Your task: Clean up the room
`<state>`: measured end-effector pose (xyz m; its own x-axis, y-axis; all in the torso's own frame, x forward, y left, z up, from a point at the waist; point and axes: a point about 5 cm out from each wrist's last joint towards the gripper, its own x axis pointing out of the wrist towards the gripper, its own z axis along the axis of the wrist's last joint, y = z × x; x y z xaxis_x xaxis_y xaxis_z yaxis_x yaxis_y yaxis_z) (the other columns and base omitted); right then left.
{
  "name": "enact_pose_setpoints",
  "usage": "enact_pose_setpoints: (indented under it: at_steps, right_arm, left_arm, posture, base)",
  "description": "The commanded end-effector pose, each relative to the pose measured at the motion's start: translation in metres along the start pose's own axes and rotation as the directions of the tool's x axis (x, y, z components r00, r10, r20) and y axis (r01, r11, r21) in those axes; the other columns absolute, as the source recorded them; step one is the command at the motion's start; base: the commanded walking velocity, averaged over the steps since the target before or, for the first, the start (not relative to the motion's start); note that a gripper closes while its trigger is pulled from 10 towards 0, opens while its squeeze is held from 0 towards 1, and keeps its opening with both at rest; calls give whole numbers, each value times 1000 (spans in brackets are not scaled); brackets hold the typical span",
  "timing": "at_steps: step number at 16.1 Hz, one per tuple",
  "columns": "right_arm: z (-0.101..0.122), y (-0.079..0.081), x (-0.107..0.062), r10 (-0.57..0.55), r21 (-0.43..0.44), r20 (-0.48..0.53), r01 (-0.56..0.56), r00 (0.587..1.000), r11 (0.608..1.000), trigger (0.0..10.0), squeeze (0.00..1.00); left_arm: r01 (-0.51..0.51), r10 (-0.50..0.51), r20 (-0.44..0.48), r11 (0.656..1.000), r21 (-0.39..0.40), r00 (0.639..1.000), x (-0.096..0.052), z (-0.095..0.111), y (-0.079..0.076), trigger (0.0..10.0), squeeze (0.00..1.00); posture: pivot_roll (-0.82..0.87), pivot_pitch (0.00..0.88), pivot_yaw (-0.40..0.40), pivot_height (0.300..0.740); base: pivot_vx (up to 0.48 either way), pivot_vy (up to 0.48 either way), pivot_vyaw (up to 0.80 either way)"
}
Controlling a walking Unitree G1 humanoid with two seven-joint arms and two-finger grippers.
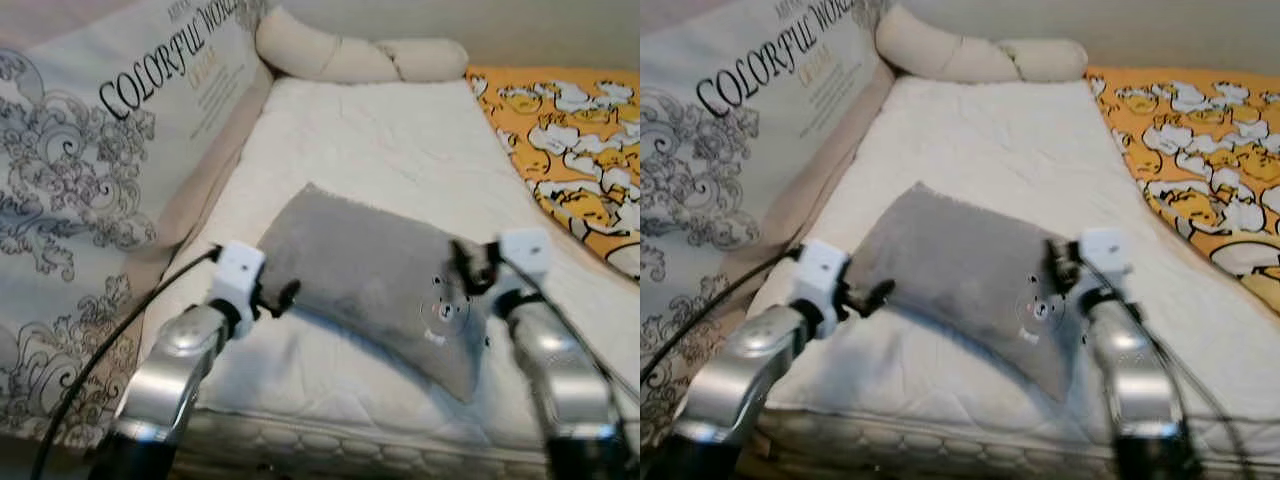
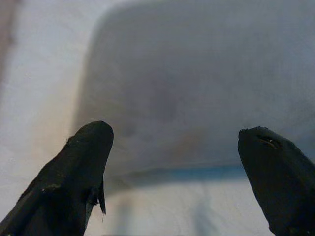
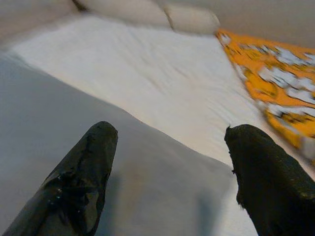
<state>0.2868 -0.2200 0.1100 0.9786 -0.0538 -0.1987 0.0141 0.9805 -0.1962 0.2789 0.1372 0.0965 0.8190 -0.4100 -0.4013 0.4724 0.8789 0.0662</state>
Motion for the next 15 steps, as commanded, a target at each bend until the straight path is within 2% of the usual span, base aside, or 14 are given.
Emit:
enact_pose_setpoints:
  at_steps: [1, 2, 3, 4, 5, 7, 9, 10, 12, 13, 15]
  right_arm:
    - [-9, -9, 2, -38, -16, -58, 38, 998, 999, 10000, 0]
    - [-11, -12, 2, -50, -19, -68, 49, 996, 999, 10000, 0]
    - [-19, -21, 3, -89, -61, -111, 83, 990, 995, 10000, 0]
    - [-25, -21, 2, -84, -93, -145, 71, 986, 993, 10000, 0]
    - [-31, -14, 1, -32, -124, -187, 9, 982, 992, 10000, 0]
    - [-40, 13, -6, 174, -98, -257, -205, 951, 974, 10000, 0]
    - [-37, 26, -8, 251, -51, -256, -273, 933, 961, 10000, 0]
    - [-33, 38, -12, 342, -16, -260, -358, 903, 934, 10000, 0]
    - [-19, 64, -27, 572, 74, -269, -576, 775, 814, 10000, 0]
    - [-14, 68, -31, 612, 81, -261, -615, 746, 784, 10000, 0]
    - [10, 82, -53, 766, 130, -206, -759, 608, 638, 10000, 0]
  left_arm:
    - [31, -30, -35, 999, 16, 999, 4, 1, 0, 10000, 0]
    - [43, -42, -51, 999, 10, 998, 5, 1, -1, 10000, 0]
    - [118, -114, -127, 993, 24, 985, 9, -5, -6, 10000, 0]
    - [150, -144, -172, 988, 23, 975, 12, -10, -9, 10000, 0]
    - [168, -161, -214, 986, 14, 963, 16, -14, -13, 10000, 0]
    - [179, -178, -276, 984, -20, 945, 27, -21, -21, 10000, 0]
    - [143, -153, -285, 988, -57, 946, 38, -23, -25, 10000, 0]
    - [108, -123, -287, 992, -68, 950, 48, -25, -28, 10000, 0]
    - [64, -79, -257, 996, -68, 963, 62, -20, -28, 10000, 0]
    - [51, -68, -241, 996, -75, 968, 64, -17, -26, 10000, 0]
    - [-50, 35, -165, 995, -84, 986, 67, 7, 5, 10000, 0]
  posture:
    - [-44, 0, 35, 740]
    - [-44, 0, 35, 740]
    - [-49, 0, 36, 740]
    - [-54, 0, 37, 740]
    - [-61, 0, 39, 740]
    - [-67, 0, 38, 740]
    - [-65, 0, 33, 740]
    - [-66, 0, 34, 740]
    - [-69, 0, 35, 740]
    - [-71, 0, 36, 740]
    - [-76, 0, 45, 740]
  base:
    - [0, 0, 0]
    - [0, 0, 0]
    - [0, 0, 0]
    - [0, 0, 0]
    - [0, 0, 0]
    - [0, 0, 0]
    - [0, 0, 0]
    - [0, 0, 0]
    - [0, 0, 0]
    - [0, 0, 0]
    - [0, 0, 0]
